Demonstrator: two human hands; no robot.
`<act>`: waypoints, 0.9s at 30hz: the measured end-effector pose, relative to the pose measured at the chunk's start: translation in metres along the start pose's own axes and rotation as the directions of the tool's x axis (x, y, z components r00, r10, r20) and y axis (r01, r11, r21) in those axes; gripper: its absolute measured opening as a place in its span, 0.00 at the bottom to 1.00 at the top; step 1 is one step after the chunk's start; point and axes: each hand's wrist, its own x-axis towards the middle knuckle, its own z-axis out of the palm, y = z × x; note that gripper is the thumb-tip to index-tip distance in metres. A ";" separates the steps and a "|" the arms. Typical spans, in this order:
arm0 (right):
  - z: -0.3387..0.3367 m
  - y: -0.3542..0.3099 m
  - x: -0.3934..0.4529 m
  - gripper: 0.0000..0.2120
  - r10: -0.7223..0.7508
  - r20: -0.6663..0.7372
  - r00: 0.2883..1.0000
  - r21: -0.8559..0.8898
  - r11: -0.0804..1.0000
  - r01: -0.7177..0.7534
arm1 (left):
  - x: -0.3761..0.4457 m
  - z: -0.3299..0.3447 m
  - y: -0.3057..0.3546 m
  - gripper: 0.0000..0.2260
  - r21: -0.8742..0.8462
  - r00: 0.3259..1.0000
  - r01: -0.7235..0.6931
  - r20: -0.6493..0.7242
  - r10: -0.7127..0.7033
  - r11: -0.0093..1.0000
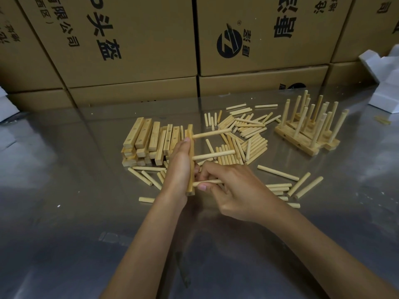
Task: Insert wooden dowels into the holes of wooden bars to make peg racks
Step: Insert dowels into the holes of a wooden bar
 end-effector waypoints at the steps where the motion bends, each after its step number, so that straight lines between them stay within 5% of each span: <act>1: 0.000 0.000 0.000 0.04 0.008 0.006 1.000 0.006 1.000 -0.008 | 0.000 0.001 -0.001 0.19 0.008 1.000 -0.009 0.000 0.009 1.000; 12: -0.003 0.005 0.002 0.12 0.163 0.056 0.985 0.151 0.974 -0.170 | -0.002 0.014 -0.007 0.17 0.022 0.993 -0.117 -0.024 0.117 0.993; 16: -0.004 0.003 0.002 0.07 0.183 0.074 0.980 0.163 0.968 -0.193 | -0.002 0.014 -0.008 0.16 0.011 0.993 -0.111 -0.026 0.111 0.994; 22: -0.008 0.000 0.003 0.10 0.158 -0.122 0.980 0.089 0.985 -0.148 | 0.001 0.012 -0.011 0.19 -0.049 0.998 -0.043 -0.043 0.041 0.998; 27: -0.014 -0.002 0.005 0.11 0.256 -0.280 0.925 0.493 0.866 -0.091 | 0.002 0.009 -0.013 0.19 -0.202 0.996 0.055 -0.056 -0.068 0.978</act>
